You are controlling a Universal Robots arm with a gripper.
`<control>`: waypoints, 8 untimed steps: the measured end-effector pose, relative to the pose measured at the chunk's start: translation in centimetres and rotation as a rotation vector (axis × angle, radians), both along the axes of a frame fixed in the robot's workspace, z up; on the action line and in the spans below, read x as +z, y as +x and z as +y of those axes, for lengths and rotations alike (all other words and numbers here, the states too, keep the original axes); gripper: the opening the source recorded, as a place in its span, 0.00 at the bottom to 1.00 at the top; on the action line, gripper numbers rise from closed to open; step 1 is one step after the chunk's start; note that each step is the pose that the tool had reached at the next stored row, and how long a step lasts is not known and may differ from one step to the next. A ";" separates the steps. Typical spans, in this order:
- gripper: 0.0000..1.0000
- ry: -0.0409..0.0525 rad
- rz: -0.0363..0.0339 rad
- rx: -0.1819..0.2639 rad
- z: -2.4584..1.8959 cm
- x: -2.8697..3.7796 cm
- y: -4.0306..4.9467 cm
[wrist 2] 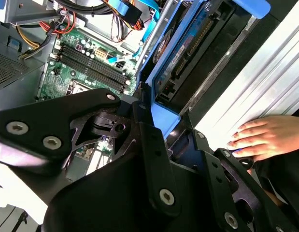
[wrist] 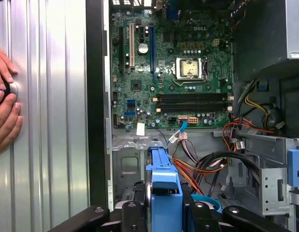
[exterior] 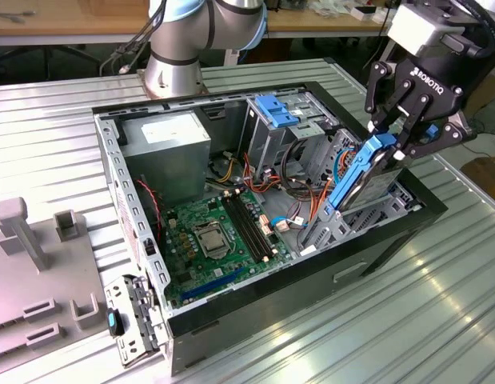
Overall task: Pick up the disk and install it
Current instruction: 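Insert the disk into the insertion slot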
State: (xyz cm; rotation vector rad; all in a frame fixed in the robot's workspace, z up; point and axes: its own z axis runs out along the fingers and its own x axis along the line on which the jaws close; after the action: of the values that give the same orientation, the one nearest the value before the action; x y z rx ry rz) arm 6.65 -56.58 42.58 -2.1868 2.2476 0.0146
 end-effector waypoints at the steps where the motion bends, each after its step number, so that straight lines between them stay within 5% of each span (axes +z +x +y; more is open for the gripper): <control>1: 0.37 0.0000 0.0000 0.000 0.00 -0.06 0.00; 8: 0.37 0.0000 0.0000 0.000 0.00 -0.63 0.00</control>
State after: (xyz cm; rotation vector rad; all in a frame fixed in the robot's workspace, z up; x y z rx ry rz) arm 6.65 -56.58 41.95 -2.1868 2.2477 0.0146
